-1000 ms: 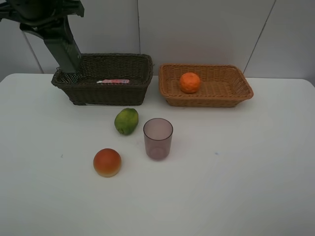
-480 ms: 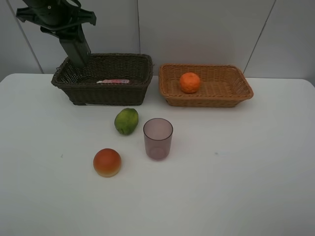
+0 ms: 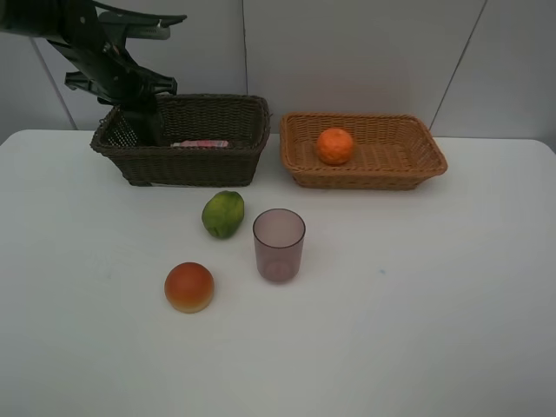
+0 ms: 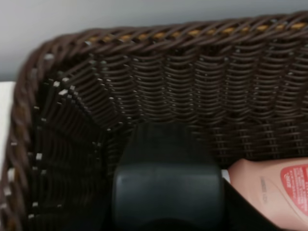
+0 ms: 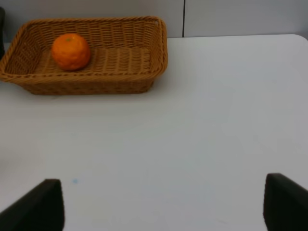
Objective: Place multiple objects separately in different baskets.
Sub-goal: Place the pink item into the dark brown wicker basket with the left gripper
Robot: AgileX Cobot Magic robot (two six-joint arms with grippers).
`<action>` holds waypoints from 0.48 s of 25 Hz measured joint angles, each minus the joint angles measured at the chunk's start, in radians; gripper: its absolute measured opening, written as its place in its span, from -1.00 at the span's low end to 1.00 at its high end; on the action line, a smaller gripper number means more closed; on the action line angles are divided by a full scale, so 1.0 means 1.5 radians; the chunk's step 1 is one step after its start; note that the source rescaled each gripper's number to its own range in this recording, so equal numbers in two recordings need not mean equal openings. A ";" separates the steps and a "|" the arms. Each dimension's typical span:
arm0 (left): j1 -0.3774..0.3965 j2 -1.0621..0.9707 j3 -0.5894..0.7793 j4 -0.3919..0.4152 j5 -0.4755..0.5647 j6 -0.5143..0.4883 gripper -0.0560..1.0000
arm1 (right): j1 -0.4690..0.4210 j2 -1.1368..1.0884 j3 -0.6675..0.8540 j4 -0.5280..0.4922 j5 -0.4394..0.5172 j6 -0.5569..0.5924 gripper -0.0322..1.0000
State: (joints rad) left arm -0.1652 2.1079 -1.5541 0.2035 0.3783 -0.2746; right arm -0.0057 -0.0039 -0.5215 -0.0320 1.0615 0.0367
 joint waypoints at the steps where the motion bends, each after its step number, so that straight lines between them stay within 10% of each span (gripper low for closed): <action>1: 0.000 0.004 0.000 -0.001 -0.002 0.000 0.01 | 0.000 0.000 0.000 0.000 0.000 0.000 0.60; 7: -0.001 0.014 0.000 -0.005 -0.001 0.000 0.02 | 0.000 0.000 0.000 0.000 0.000 0.000 0.60; 12: -0.001 0.011 -0.002 -0.026 0.001 0.000 0.82 | 0.000 0.000 0.000 0.000 0.000 0.000 0.60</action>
State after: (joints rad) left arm -0.1661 2.1236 -1.5570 0.1650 0.3796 -0.2746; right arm -0.0057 -0.0039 -0.5215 -0.0320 1.0615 0.0367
